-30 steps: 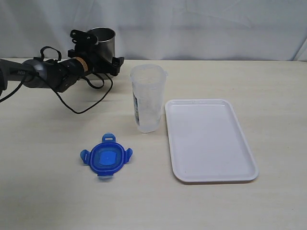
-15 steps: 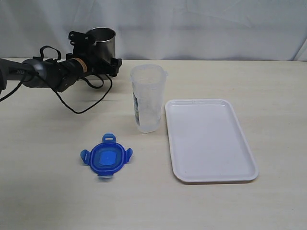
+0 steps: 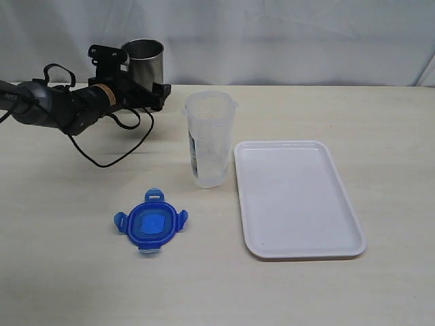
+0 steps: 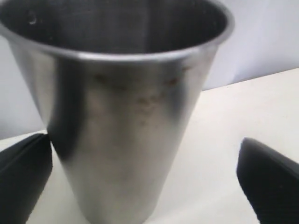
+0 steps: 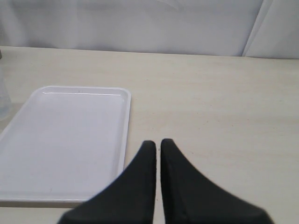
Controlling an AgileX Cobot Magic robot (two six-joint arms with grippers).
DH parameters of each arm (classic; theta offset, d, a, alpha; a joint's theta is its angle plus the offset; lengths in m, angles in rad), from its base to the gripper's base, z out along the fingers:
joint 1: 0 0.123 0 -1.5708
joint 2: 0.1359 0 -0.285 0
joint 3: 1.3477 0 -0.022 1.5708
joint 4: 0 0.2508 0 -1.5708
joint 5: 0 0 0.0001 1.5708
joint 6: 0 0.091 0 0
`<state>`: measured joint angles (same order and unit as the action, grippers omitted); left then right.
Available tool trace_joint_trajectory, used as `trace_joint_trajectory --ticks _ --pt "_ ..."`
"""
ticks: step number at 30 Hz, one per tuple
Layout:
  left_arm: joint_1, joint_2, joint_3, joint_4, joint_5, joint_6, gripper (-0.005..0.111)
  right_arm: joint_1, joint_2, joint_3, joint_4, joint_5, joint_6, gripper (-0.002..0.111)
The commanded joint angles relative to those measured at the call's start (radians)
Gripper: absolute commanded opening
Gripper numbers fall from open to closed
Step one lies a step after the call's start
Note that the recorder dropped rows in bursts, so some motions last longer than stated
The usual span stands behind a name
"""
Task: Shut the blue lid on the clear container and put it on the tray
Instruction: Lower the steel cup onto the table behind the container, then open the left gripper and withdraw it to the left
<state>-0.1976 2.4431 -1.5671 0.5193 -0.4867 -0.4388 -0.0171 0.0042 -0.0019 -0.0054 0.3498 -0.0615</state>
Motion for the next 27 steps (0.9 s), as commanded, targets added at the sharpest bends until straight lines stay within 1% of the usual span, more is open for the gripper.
trace_joint_trajectory --ticks 1,8,11,13,16,24,27 --pt "0.025 -0.036 0.079 -0.031 -0.023 -0.003 0.101 -0.004 -0.004 0.002 -0.007 -0.004 -0.003 0.004" --pt "0.07 -0.146 0.247 -0.033 -0.068 0.041 0.101 -0.004 -0.004 0.002 -0.007 -0.004 -0.003 0.004" --pt "0.071 -0.2 0.331 -0.032 -0.088 0.041 0.101 -0.004 -0.004 0.002 -0.007 -0.004 -0.003 0.004" --pt "0.071 -0.236 0.396 -0.032 -0.135 0.041 0.101 -0.004 -0.004 0.002 -0.007 -0.004 -0.003 0.004" --pt "0.071 -0.301 0.488 -0.032 -0.165 0.041 0.101 -0.004 -0.004 0.002 -0.007 -0.004 -0.003 0.004" --pt "0.071 -0.522 0.708 -0.034 -0.132 0.036 0.101 -0.004 -0.004 0.002 -0.007 -0.004 -0.003 0.004" --pt "0.071 -0.619 0.773 -0.032 -0.096 -0.012 0.101 -0.004 -0.004 0.002 -0.007 -0.004 -0.003 0.004"
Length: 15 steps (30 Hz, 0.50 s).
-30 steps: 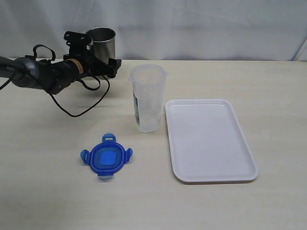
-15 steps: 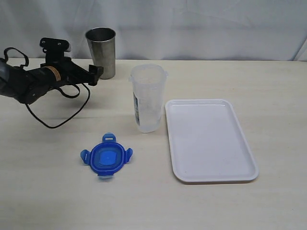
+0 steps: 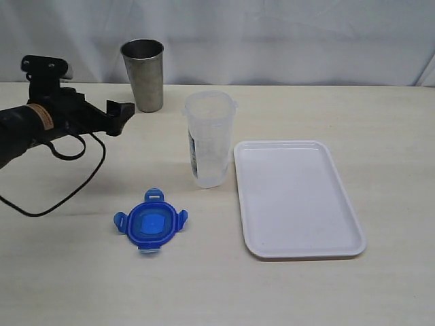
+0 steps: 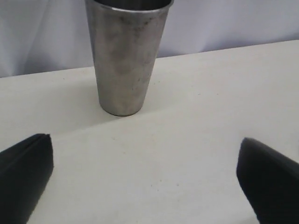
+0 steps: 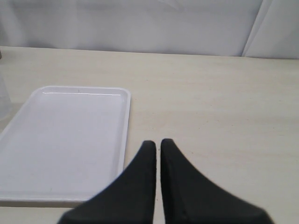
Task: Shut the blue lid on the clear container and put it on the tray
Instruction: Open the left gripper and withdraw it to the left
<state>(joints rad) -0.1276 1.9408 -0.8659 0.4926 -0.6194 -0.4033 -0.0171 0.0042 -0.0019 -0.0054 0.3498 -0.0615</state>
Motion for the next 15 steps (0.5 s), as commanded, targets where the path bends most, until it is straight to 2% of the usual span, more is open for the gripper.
trace_joint_trajectory --ticks 1,10,15 --pt "0.001 -0.154 0.087 -0.005 0.067 -0.051 0.101 -0.004 -0.004 0.002 -0.007 -0.004 -0.003 0.004" --pt "-0.001 -0.486 0.109 -0.003 0.541 -0.051 0.101 -0.004 -0.004 0.002 -0.007 -0.004 -0.003 0.004" --pt "-0.001 -0.603 0.109 -0.01 0.734 -0.051 0.101 -0.004 -0.004 0.002 -0.007 -0.004 -0.003 0.004"
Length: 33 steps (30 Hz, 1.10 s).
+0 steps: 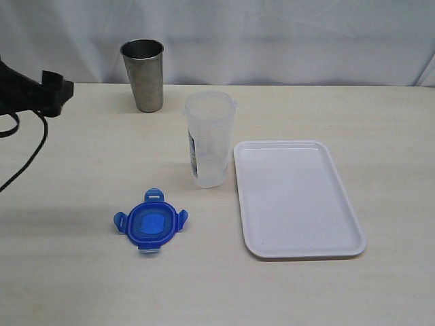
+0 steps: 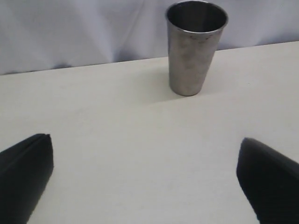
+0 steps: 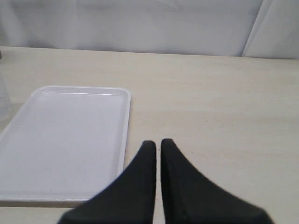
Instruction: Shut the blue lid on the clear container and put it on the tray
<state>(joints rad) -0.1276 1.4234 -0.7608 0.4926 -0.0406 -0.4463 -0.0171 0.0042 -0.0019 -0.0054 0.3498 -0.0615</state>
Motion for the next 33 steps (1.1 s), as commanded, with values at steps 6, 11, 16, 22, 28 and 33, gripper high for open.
trace_joint_trajectory --ticks 6,11,16,22,28,33 --pt "-0.001 -0.143 0.004 -0.004 0.346 0.035 0.101 -0.004 -0.004 0.002 -0.007 -0.004 -0.003 0.004" --pt "-0.001 -0.143 0.004 -0.021 0.435 0.027 0.101 -0.004 -0.004 0.002 -0.007 -0.004 -0.003 0.004" --pt "-0.001 -0.143 0.002 -0.145 0.534 -0.054 0.099 -0.004 -0.004 0.002 -0.007 -0.004 -0.003 0.004" --pt "-0.001 -0.143 -0.003 -0.198 0.583 0.074 0.066 -0.004 -0.004 0.002 -0.007 -0.004 -0.003 0.004" --pt "-0.001 -0.143 -0.015 -0.452 0.598 0.349 0.064 -0.004 -0.004 0.002 -0.007 -0.004 -0.003 0.004" --pt "-0.001 -0.093 -0.121 -0.55 0.835 0.428 0.064 -0.004 -0.004 0.002 -0.007 -0.004 -0.003 0.004"
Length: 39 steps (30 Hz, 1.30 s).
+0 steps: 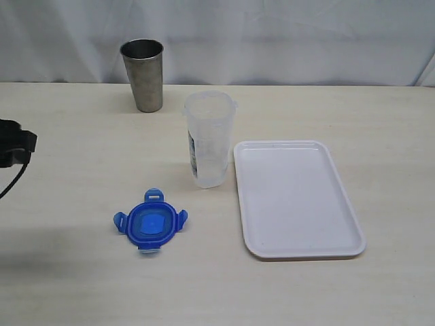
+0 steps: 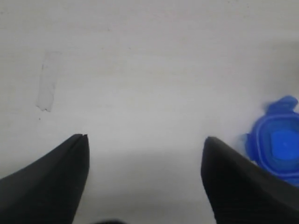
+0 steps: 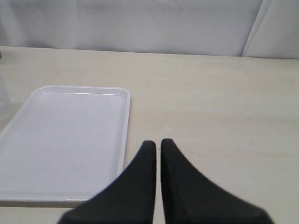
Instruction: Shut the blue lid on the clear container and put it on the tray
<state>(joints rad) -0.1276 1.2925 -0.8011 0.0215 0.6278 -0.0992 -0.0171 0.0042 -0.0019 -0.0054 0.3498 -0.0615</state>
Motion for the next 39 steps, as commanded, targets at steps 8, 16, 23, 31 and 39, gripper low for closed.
trace_joint_trajectory --ticks 8,16,23,31,39 --pt "-0.001 0.086 -0.119 -0.114 0.217 0.13 0.064 -0.004 -0.004 0.002 -0.007 -0.004 -0.003 0.004" --pt "-0.001 0.086 -0.119 -0.111 0.193 0.13 0.063 -0.004 -0.004 0.002 -0.007 -0.004 -0.003 0.004" --pt "-0.001 0.086 -0.119 -0.111 0.188 0.13 0.063 -0.004 -0.004 0.002 -0.007 -0.004 -0.003 0.004" --pt "-0.001 0.086 -0.119 -0.109 0.2 0.13 0.063 -0.004 -0.004 0.002 -0.007 -0.004 -0.003 0.004" --pt "-0.001 0.086 -0.119 -0.109 0.2 0.13 0.063 -0.004 -0.004 0.002 -0.007 -0.004 -0.003 0.004"
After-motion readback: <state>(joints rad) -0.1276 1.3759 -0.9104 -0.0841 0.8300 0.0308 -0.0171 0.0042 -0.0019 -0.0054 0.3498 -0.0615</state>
